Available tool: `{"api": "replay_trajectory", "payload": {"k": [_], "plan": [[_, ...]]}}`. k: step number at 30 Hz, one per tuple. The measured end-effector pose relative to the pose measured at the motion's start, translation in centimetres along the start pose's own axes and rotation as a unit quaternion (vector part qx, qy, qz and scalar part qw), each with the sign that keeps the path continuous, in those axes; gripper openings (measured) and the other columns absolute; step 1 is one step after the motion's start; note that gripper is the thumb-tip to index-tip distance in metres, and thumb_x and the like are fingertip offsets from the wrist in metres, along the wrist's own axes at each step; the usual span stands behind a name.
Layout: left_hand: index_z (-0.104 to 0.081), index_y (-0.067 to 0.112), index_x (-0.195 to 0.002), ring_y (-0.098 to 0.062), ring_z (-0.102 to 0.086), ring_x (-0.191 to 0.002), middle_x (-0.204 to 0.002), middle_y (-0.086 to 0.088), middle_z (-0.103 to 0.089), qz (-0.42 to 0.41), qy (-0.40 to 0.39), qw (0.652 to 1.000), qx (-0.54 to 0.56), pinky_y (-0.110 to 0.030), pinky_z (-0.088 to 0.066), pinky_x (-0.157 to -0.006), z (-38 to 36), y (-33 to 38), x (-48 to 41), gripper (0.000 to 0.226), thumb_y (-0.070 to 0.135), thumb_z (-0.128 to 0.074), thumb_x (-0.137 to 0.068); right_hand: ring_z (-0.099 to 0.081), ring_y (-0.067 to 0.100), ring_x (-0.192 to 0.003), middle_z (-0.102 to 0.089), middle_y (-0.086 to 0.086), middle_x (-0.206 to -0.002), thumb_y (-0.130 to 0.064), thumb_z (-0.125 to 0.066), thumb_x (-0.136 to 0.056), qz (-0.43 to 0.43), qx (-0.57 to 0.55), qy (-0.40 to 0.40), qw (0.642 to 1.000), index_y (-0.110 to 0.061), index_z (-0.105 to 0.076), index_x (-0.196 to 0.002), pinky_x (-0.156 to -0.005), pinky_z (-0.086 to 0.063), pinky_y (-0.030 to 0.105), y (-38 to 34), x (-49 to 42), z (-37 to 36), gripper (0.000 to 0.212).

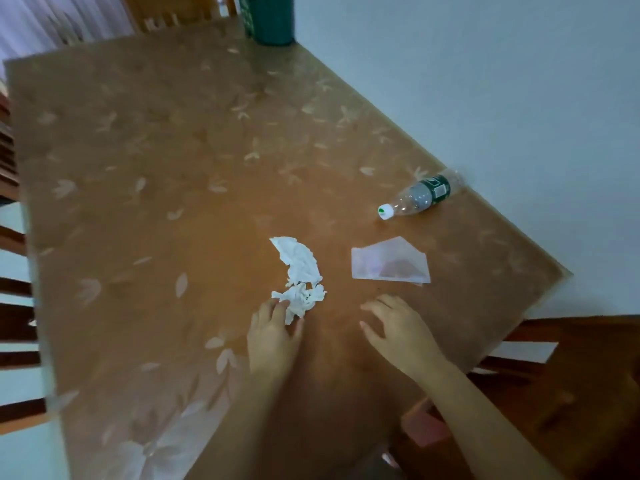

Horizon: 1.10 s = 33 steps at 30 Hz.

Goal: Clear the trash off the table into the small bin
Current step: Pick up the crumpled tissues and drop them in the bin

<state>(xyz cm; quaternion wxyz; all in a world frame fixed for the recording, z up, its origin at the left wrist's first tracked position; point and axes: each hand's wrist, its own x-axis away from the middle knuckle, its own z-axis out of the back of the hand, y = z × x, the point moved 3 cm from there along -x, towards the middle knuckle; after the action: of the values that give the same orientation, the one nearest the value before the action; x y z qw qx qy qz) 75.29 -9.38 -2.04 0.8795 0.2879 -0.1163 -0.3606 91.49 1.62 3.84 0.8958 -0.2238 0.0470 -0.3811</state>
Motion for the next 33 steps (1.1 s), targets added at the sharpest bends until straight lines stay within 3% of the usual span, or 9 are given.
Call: {"api": "replay_trajectory", "payload": {"k": [4,10,18,25,28,33], "plan": [[-0.059,0.01,-0.115,-0.032,-0.048,-0.102,-0.117,-0.012,-0.056,0.017,-0.02,0.999,-0.028,-0.04,-0.04,-0.083,-1.1,-1.1,-0.5,0.037,0.02,-0.065,-0.08,-0.05,0.02,-0.108,-0.059,0.002,-0.114,-0.027,-0.054,-0.085,0.009,-0.005,-0.046,0.999,-0.016,-0.057,-0.112,-0.091,-0.044,0.033,-0.1,-2.0,-1.8,0.029],[-0.064,0.0,-0.096,-0.034,-0.053,-0.091,-0.098,-0.018,-0.06,0.038,-0.027,0.999,-0.012,-0.041,-0.043,-0.074,-1.1,-2.1,-0.6,0.017,0.006,-0.061,-0.081,-0.049,0.016,-0.11,-0.057,-0.001,-0.118,-0.029,-0.051,-0.087,0.02,-0.005,-0.085,0.996,-0.019,-0.054,-0.116,-0.094,-0.042,0.031,-0.3,-4.1,-3.4,0.031],[-0.064,0.001,-0.082,-0.034,-0.058,-0.076,-0.085,-0.016,-0.061,0.086,0.039,0.995,0.019,-0.039,-0.047,-0.059,2.1,-3.9,1.1,0.012,0.0,-0.07,-0.072,-0.053,0.018,-0.101,-0.059,0.001,-0.112,-0.024,-0.054,-0.085,0.077,-0.025,-0.073,0.994,-0.018,-0.055,-0.113,-0.084,-0.045,0.03,-2.3,-7.9,-4.8,0.029],[-0.064,0.006,-0.081,-0.024,-0.057,-0.069,-0.081,-0.009,-0.06,0.081,0.084,0.992,0.053,-0.03,-0.044,-0.058,4.9,-4.5,2.6,0.014,0.0,-0.072,-0.07,-0.051,0.025,-0.104,-0.059,0.007,-0.113,-0.016,-0.057,-0.083,0.106,-0.024,-0.053,0.993,-0.012,-0.056,-0.112,-0.081,-0.045,0.035,-4.2,-11.8,-6.9,0.029],[-0.064,0.006,-0.078,-0.017,-0.053,-0.064,-0.076,-0.005,-0.057,0.076,0.101,0.99,0.064,-0.018,-0.037,-0.06,5.5,-4.6,3.2,0.016,-0.004,-0.072,-0.068,-0.05,0.028,-0.103,-0.059,0.01,-0.112,-0.016,-0.056,-0.083,0.1,-0.015,-0.06,0.993,-0.01,-0.057,-0.11,-0.079,-0.046,0.039,-4.2,-12.5,-7.8,0.027],[-0.064,0.009,-0.077,-0.003,-0.047,-0.063,-0.074,0.004,-0.052,0.082,0.112,0.988,0.074,-0.007,-0.036,-0.063,6.1,-4.7,3.9,0.018,-0.005,-0.072,-0.067,-0.049,0.022,-0.101,-0.057,0.006,-0.111,-0.023,-0.054,-0.086,0.109,0.017,-0.074,0.991,-0.014,-0.056,-0.113,-0.078,-0.047,0.034,-4.1,-11.9,-8.8,0.028]]}}
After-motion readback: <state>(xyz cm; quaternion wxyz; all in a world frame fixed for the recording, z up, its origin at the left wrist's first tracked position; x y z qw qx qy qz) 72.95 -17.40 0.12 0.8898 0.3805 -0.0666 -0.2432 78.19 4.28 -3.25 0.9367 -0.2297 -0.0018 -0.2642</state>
